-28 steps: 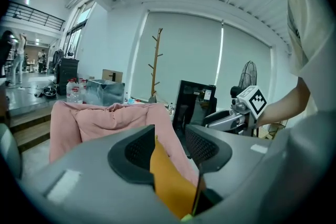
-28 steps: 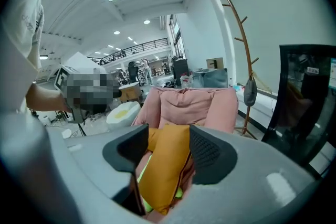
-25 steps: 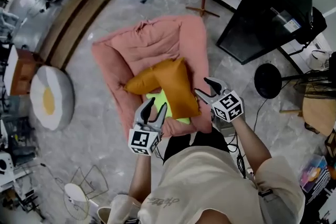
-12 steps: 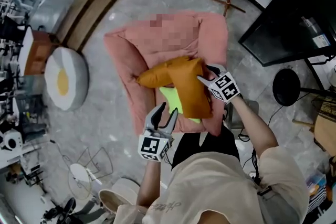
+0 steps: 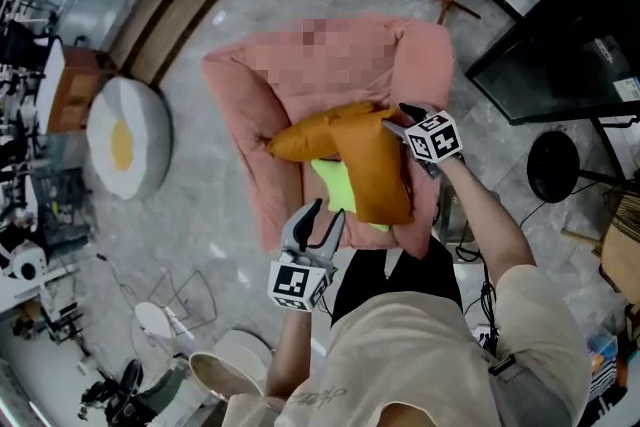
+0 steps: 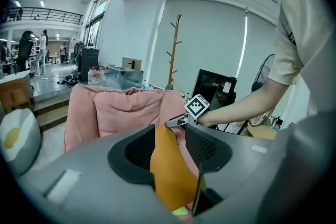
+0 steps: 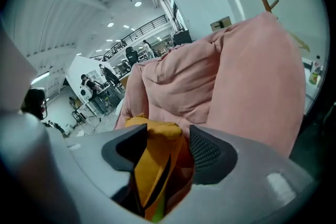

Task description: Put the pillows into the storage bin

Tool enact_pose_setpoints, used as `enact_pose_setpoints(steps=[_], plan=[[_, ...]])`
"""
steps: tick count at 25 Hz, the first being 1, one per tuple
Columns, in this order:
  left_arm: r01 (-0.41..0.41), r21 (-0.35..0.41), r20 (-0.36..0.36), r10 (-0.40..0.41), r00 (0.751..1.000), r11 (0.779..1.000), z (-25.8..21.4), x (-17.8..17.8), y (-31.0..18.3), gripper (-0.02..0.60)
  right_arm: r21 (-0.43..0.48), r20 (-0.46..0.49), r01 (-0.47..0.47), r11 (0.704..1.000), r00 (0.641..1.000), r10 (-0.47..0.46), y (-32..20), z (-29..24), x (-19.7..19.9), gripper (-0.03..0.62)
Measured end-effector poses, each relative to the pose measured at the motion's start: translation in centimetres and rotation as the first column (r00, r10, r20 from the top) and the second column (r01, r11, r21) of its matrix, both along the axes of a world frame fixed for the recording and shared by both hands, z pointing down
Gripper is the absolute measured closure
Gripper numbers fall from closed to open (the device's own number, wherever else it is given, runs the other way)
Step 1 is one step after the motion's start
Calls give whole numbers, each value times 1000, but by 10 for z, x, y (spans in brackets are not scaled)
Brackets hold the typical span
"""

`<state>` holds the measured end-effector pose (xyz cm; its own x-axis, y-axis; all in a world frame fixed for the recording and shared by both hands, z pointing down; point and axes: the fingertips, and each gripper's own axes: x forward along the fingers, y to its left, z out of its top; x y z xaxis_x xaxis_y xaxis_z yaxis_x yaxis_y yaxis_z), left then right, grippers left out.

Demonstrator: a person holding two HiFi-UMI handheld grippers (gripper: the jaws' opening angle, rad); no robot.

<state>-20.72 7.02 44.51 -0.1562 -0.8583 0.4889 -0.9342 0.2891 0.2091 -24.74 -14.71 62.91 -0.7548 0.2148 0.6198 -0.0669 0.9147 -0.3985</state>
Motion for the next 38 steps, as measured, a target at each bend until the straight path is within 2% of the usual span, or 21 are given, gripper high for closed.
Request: enact_pose_setpoints(steps=[5, 7, 9, 13, 18, 23, 31, 34, 38], plan=[[13, -7, -18, -13, 1000, 1000, 7, -3, 13, 382, -108, -28, -25, 994, 999, 23, 5, 12, -6, 356], [18, -8, -25, -19, 1000, 1000, 10, -7, 19, 382, -134, -24, -28, 991, 999, 24, 8, 11, -7, 382], [24, -2, -32, -24, 999, 1000, 11, -12, 22, 382, -125, -15, -12, 992, 1000, 10, 11, 7, -8, 416], [28, 26, -36, -27, 999, 999, 10, -17, 24, 383, -43, 7, 26, 999, 1000, -26, 23, -5, -4, 498], [0, 59, -39, 2, 999, 998, 9, -21, 30, 385, -54, 68, 24, 998, 997, -20, 54, -33, 9, 522], [-32, 112, -60, 38, 997, 993, 9, -25, 32, 390, -50, 98, -2, 999, 995, 7, 85, -61, 38, 525], [-128, 186, -29, 136, 990, 974, -3, -31, 22, 391, -40, 120, -104, 994, 987, 108, 127, -97, 92, 528], [-175, 206, -9, 180, 984, 963, -10, -28, 20, 393, -44, 145, -165, 985, 975, 170, 138, -115, 110, 531], [-247, 212, 5, 252, 968, 945, -12, -20, 21, 394, 0, 208, -249, 969, 947, 244, 146, -148, 127, 533]])
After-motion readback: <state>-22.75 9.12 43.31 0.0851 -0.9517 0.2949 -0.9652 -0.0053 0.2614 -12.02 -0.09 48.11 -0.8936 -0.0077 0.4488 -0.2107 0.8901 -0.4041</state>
